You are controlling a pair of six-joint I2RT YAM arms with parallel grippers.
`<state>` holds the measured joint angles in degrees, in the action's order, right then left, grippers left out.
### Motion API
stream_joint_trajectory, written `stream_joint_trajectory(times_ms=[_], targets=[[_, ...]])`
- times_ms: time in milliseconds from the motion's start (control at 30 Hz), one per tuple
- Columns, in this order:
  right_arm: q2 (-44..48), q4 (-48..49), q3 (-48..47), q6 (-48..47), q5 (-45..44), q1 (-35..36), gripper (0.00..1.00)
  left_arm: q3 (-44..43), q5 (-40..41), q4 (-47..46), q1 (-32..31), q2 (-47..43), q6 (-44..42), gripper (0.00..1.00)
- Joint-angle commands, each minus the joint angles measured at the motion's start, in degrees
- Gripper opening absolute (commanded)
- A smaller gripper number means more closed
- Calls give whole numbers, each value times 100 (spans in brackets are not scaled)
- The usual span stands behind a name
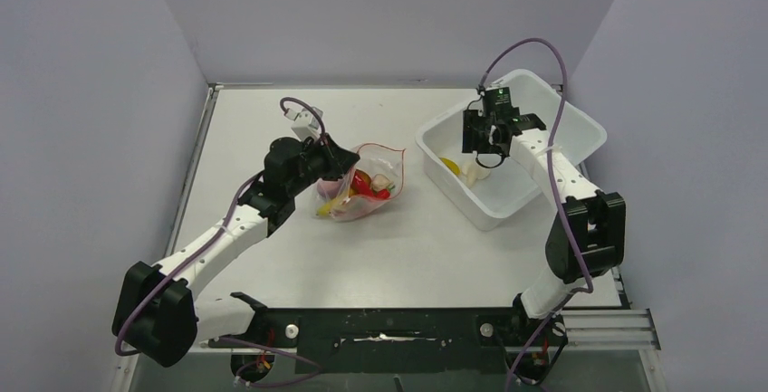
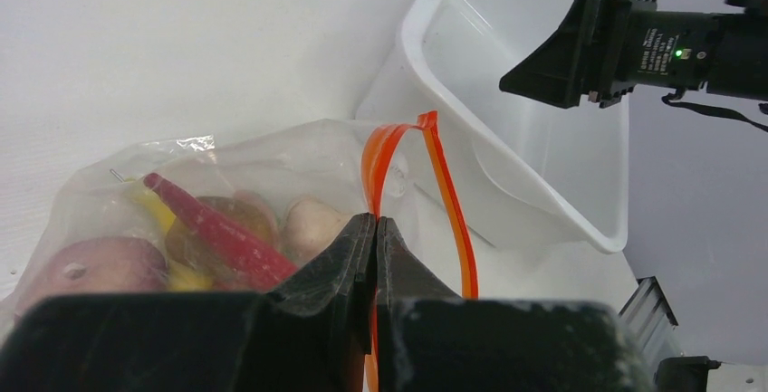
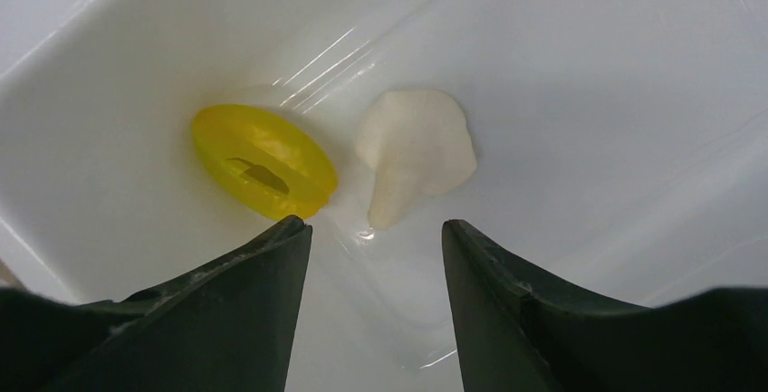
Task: Place the food in the zip-top bag and seal the zipper
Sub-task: Pick up the fake vegetable from the bin.
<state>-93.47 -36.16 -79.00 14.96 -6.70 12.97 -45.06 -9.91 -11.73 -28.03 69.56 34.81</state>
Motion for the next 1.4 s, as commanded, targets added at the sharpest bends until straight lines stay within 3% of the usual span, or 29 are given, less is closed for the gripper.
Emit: stream_joint_trajectory(times_ms=[0,333,1367], targets=[[-217,375,-23,34,201,-58,56,-397,-102,-66,31,39,-122,0],[-968,192,-168,486,-431,-71,53,-457,-71,104,50,-65,-185,0],[-1494,387,-85,495,-270,-225,44,-390,-63,29,70,-100,-156,0]])
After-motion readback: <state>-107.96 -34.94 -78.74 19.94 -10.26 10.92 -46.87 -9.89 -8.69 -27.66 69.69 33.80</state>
